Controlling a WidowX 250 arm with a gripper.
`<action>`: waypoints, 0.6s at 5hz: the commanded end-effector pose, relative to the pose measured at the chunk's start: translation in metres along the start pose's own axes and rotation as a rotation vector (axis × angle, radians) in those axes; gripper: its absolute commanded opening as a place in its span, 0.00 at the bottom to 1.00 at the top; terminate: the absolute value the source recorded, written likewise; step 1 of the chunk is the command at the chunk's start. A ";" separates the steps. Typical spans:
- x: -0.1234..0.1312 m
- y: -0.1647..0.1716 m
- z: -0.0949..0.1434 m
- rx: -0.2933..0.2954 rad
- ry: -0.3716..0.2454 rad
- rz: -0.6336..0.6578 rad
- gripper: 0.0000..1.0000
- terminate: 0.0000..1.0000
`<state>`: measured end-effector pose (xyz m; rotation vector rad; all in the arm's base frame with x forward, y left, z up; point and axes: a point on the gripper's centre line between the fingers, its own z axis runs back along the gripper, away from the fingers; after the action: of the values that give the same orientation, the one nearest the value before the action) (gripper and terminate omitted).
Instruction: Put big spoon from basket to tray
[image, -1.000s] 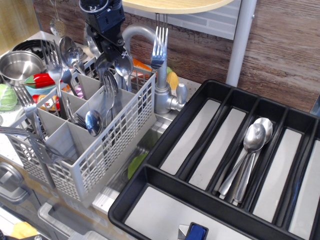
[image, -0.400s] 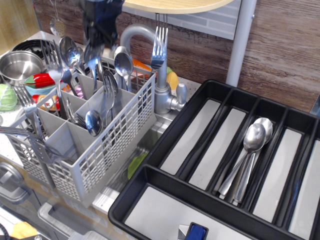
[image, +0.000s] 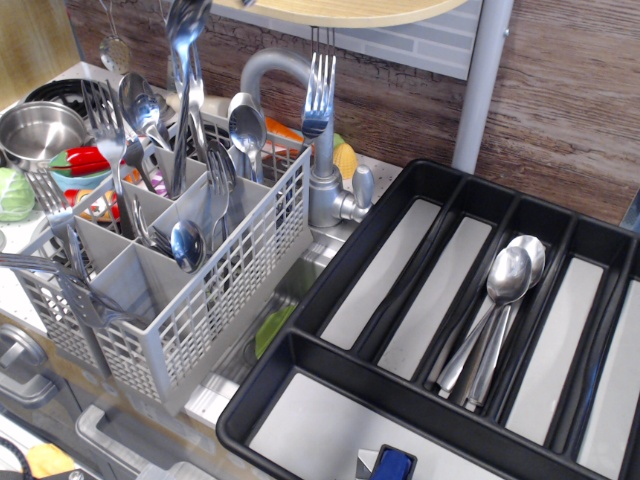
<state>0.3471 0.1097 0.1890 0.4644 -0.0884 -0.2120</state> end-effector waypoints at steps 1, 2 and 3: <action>0.016 -0.028 0.046 -0.046 -0.012 0.151 0.00 0.00; 0.021 -0.042 0.038 -0.190 0.014 0.255 0.00 0.00; 0.021 -0.058 0.026 -0.257 0.012 0.252 0.00 0.00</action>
<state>0.3536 0.0328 0.1655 0.1709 -0.0505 -0.0063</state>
